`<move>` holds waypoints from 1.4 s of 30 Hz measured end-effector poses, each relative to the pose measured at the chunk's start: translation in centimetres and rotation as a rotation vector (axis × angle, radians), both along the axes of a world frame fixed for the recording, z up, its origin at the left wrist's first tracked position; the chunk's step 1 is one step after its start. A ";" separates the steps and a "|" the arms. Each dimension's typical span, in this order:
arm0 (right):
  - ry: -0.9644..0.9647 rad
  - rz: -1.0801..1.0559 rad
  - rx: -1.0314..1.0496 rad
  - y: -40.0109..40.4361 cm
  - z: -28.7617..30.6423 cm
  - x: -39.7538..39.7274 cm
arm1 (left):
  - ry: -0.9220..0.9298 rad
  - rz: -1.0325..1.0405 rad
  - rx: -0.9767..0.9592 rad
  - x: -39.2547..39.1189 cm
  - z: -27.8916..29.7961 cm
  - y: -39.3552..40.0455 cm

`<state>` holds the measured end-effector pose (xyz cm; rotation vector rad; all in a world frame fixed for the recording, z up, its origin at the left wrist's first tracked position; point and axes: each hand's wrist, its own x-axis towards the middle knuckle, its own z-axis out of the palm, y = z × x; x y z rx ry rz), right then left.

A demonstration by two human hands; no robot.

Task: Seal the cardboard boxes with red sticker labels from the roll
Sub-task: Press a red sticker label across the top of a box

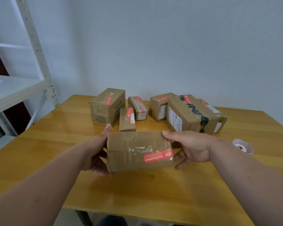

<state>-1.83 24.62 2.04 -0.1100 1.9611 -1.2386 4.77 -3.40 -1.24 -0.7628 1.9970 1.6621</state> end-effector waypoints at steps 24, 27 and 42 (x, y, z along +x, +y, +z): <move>0.411 -0.124 0.283 -0.9 1.4 -0.1 | 0.425 -0.419 -0.818 -1.3 1.5 3.6; 0.420 -0.130 0.323 -1.2 1.7 -0.3 | 0.415 -0.433 -0.839 -1.3 1.5 3.8; 0.450 -0.112 0.443 -1.9 2.6 -0.2 | 0.413 -0.441 -0.839 -1.2 1.7 4.0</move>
